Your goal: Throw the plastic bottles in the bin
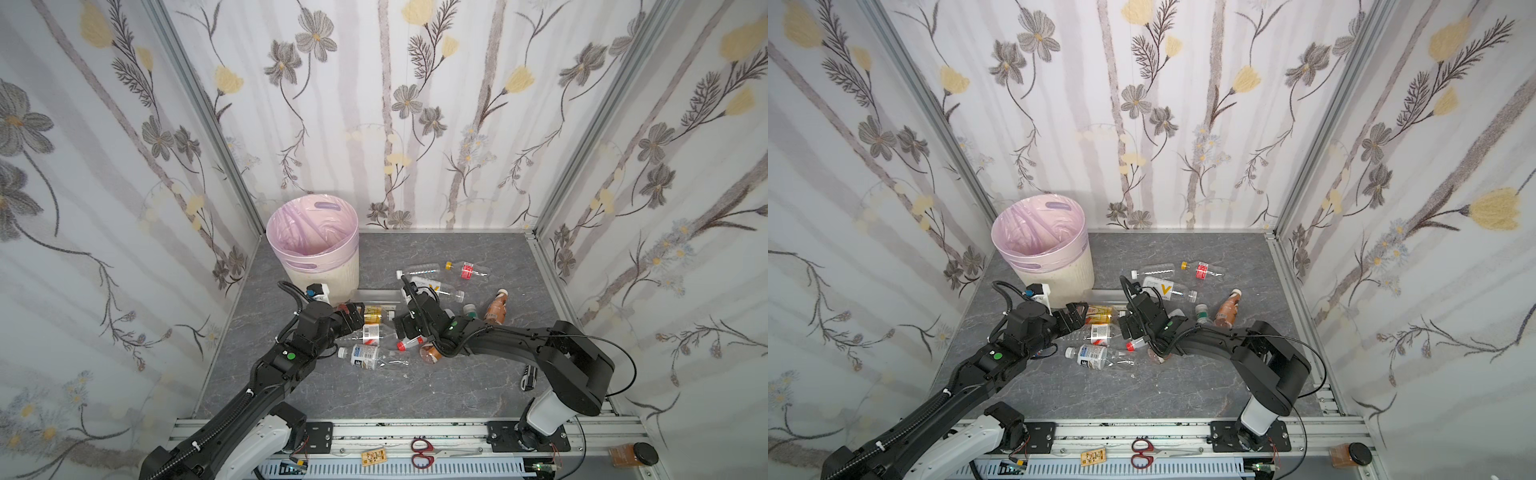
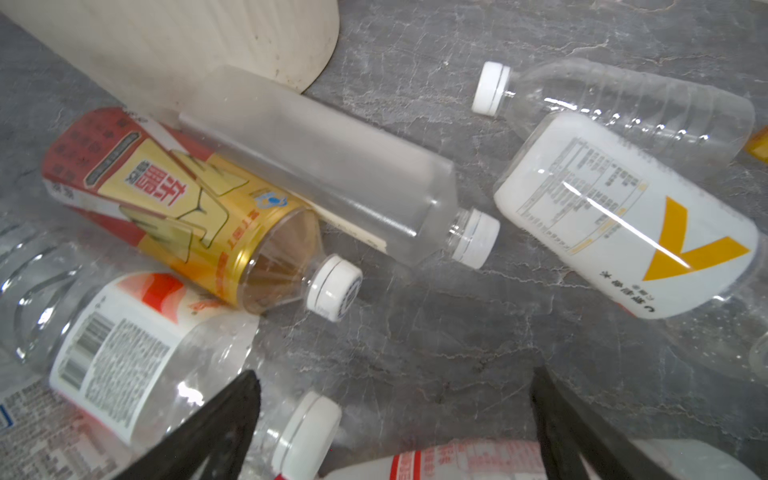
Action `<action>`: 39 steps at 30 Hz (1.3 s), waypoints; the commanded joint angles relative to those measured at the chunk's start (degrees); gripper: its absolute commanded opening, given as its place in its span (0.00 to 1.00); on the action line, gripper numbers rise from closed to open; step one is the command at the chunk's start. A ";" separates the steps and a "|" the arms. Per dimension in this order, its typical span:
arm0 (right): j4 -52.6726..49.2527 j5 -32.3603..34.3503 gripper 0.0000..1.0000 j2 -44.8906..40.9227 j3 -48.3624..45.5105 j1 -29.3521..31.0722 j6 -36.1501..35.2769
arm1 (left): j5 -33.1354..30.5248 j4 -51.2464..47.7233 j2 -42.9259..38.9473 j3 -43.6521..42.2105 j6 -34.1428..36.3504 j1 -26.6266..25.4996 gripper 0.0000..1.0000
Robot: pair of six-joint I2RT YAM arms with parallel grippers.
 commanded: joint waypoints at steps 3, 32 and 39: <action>1.08 0.24 1.00 -0.60 1.39 -2.86 1.14 | 2.46 1.31 2.27 1.28 0.45 -0.18 1.00; -21.24 9.68 1.00 9.96 18.36 -13.69 -23.05 | 1.50 3.77 10.50 8.00 3.58 -4.81 1.00; -22.09 5.45 1.00 11.81 20.01 -15.70 -26.74 | 1.04 3.86 10.43 7.80 4.01 -4.76 1.00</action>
